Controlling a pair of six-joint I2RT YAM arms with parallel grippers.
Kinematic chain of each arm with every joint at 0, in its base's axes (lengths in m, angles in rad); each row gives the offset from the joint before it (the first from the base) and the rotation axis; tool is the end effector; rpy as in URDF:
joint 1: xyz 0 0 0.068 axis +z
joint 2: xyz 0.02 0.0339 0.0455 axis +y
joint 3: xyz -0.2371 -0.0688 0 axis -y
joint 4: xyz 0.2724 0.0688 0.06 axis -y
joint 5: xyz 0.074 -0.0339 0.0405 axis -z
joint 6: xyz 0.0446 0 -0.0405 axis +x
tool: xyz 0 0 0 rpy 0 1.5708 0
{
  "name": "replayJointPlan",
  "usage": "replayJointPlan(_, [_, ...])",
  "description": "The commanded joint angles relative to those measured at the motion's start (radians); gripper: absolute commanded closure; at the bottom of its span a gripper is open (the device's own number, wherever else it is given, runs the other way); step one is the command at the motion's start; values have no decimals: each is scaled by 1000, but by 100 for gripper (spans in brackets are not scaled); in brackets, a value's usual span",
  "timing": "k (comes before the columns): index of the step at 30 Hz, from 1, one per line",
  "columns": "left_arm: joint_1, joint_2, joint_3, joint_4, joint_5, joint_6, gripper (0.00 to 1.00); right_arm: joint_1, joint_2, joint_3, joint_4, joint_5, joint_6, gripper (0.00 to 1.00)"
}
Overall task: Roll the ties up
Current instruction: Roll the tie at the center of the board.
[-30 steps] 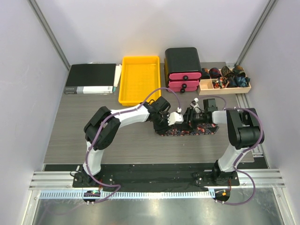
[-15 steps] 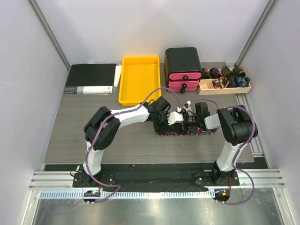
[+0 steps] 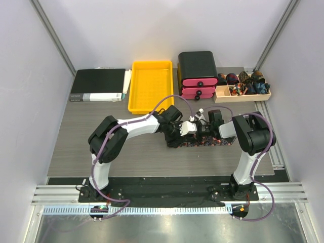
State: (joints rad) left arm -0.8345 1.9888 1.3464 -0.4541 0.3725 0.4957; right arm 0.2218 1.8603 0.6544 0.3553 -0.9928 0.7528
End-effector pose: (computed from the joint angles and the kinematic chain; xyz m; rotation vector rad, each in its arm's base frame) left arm 0.2721 -0.3244 0.1122 1.7461 2.0290 -0.6056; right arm 0.2901 0.1037 0.0337 0.1629 2.5292 1.6263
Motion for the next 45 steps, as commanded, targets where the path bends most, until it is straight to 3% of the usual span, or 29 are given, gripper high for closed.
replayJointPlan(1, [49,-68,-73,-60,66,-52,30,-12,14,30,-139,63,-159,99])
replayJointPlan(4, [83,-180,-130,26,103,-78,21,-22,22,37,-167,80,-190,99])
replayJointPlan(8, [124,-323,-187,80,140,-106,1,-25,33,50,-188,91,-230,99])
replayJointPlan(14, [141,-620,-381,367,72,-190,0,-36,37,67,-243,100,-279,99])
replayJointPlan(16, [140,-654,-449,420,78,-225,0,-36,37,71,-251,105,-288,99])
replayJointPlan(20, [138,-557,-397,309,267,-72,0,-36,46,79,-259,108,-294,99])
replayJointPlan(23, [138,-481,-412,443,287,-112,0,-39,53,85,-272,109,-305,99])
replayJointPlan(24, [138,-449,-453,579,301,-114,0,-41,54,86,-279,109,-309,99])
replayJointPlan(27, [118,-363,-495,768,299,-129,0,-47,59,90,-298,106,-325,99])
replayJointPlan(36, [68,-191,-455,812,237,-97,7,-58,65,94,-308,105,-329,99])
replayJointPlan(39, [60,-166,-446,807,226,-97,16,-59,68,93,-300,103,-323,99])
replayJointPlan(45, [45,-150,-435,744,236,-80,47,-61,69,82,-276,105,-296,99])
